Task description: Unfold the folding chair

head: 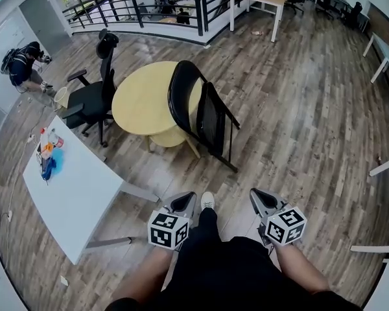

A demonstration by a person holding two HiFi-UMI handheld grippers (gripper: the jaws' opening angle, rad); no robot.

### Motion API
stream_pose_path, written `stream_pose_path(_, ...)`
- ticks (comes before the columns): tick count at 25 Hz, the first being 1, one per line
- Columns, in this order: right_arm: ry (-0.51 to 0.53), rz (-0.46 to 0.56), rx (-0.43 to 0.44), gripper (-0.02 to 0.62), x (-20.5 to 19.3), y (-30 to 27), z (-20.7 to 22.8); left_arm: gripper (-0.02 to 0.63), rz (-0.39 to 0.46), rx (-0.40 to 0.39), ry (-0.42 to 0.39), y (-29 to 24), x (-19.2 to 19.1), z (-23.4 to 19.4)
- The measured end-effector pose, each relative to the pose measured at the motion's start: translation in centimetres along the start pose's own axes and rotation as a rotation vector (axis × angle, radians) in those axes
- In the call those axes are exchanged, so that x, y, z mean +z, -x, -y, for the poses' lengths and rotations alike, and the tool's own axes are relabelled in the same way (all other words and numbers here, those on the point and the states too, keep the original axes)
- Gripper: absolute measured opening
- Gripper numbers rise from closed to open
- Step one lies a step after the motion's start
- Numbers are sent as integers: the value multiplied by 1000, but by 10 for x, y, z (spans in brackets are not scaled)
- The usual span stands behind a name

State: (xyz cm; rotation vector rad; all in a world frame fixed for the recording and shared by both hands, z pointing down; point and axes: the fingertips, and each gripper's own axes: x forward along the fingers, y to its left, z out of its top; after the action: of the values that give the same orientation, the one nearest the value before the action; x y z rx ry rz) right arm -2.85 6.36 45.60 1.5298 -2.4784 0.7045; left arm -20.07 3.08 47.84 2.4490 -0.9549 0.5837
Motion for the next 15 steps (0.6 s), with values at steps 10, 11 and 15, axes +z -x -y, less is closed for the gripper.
stream_pose_path(10,-18,-39,2,-5,25,-51,26,8,-15,30,-11,-38,46,-57)
stream_pose_path(11,-20,-41,3,-5,29,-57,30,8,-18,36,-13,-43,52,-64)
stream_pose_path(15,-29,-51,-6,-5,44,-82,46,8,-31,35,-7,-66,73,-87)
